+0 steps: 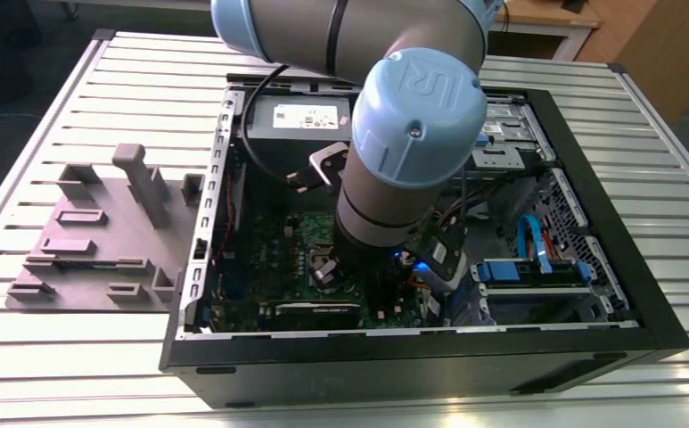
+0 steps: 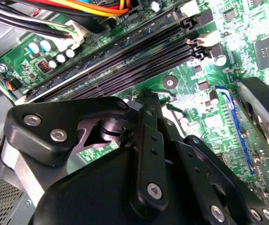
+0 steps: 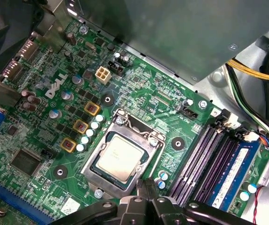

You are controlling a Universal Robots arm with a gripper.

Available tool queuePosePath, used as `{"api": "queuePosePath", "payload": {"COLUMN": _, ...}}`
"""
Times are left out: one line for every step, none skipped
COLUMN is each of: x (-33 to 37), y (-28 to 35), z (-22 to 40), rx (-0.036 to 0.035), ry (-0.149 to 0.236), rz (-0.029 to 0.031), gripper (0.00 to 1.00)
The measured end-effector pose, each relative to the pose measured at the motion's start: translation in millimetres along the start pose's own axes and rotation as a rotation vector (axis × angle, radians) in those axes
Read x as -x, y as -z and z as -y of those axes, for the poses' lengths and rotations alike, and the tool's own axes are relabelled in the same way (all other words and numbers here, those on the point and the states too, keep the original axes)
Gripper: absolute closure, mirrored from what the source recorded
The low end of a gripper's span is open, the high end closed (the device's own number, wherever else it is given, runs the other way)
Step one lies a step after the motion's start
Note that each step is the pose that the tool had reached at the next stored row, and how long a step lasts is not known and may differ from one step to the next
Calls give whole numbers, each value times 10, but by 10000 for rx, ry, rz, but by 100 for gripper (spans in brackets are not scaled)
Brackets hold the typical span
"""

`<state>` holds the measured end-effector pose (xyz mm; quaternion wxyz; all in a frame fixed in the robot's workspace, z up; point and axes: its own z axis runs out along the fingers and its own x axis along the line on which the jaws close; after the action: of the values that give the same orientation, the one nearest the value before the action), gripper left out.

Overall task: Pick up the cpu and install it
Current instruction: 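Install the first cpu locking lever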

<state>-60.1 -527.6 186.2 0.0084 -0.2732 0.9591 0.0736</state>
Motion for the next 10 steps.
{"api": "queuePosePath", "payload": {"x": 0, "y": -1, "z": 0, "rx": 5, "ry": 80, "rz": -9, "gripper": 90}}
{"api": "queuePosePath", "payload": {"x": 2, "y": -1, "z": 1, "rx": 14, "ry": 250, "rz": -31, "gripper": 90}}
{"api": "queuePosePath", "payload": {"x": 2, "y": -1, "z": 1, "rx": 24, "ry": 429, "rz": -56, "gripper": 90}}
{"api": "queuePosePath", "payload": {"x": 2, "y": -2, "z": 1, "rx": 35, "ry": 603, "rz": -79, "gripper": 90}}
{"api": "queuePosePath", "payload": {"x": 1, "y": -1, "z": 0, "rx": 40, "ry": 723, "rz": -97, "gripper": 90}}
{"api": "queuePosePath", "payload": {"x": -2, "y": -1, "z": -1, "rx": 42, "ry": 782, "rz": -111, "gripper": 90}}
{"api": "queuePosePath", "payload": {"x": -4, "y": -1, "z": -2, "rx": 42, "ry": 828, "rz": -116, "gripper": 90}}
{"api": "queuePosePath", "payload": {"x": -7, "y": -1, "z": -4, "rx": 44, "ry": 860, "rz": -122, "gripper": 90}}
{"api": "queuePosePath", "payload": {"x": -9, "y": -1, "z": -5, "rx": 45, "ry": 885, "rz": -125, "gripper": 90}}
{"api": "queuePosePath", "payload": {"x": -11, "y": -1, "z": -6, "rx": 47, "ry": 902, "rz": -128, "gripper": 90}}
